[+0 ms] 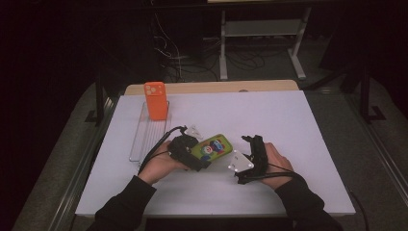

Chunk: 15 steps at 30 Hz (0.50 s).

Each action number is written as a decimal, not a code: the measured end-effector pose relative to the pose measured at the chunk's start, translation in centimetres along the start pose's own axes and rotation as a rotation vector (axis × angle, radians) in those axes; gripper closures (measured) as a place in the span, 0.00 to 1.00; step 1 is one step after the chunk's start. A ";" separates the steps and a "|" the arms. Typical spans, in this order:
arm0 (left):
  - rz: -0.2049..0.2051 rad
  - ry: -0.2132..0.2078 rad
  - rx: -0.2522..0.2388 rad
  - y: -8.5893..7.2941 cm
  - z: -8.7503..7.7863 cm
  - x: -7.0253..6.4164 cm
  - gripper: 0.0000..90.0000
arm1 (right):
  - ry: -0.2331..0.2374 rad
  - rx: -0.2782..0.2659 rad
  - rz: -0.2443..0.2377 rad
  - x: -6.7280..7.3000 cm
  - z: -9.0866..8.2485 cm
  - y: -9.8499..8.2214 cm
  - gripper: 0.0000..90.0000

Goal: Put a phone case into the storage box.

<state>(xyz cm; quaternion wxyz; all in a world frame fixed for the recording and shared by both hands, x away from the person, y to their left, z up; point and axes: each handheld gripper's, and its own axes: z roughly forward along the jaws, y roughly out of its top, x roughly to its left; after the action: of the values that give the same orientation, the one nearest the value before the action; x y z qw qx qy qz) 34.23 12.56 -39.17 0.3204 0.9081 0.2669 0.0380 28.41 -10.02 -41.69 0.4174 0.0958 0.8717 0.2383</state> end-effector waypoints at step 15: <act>-0.013 -0.004 0.010 0.0 -0.1 0.3 0.17 | -0.144 0.007 -0.246 1.5 0.2 0.5 0.01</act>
<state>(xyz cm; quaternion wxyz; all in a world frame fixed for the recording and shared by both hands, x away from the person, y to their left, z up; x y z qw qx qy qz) 34.40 12.79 -39.10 0.3165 0.9080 0.2724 0.0328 27.58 -8.97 -42.59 0.5046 0.0067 0.8455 0.1747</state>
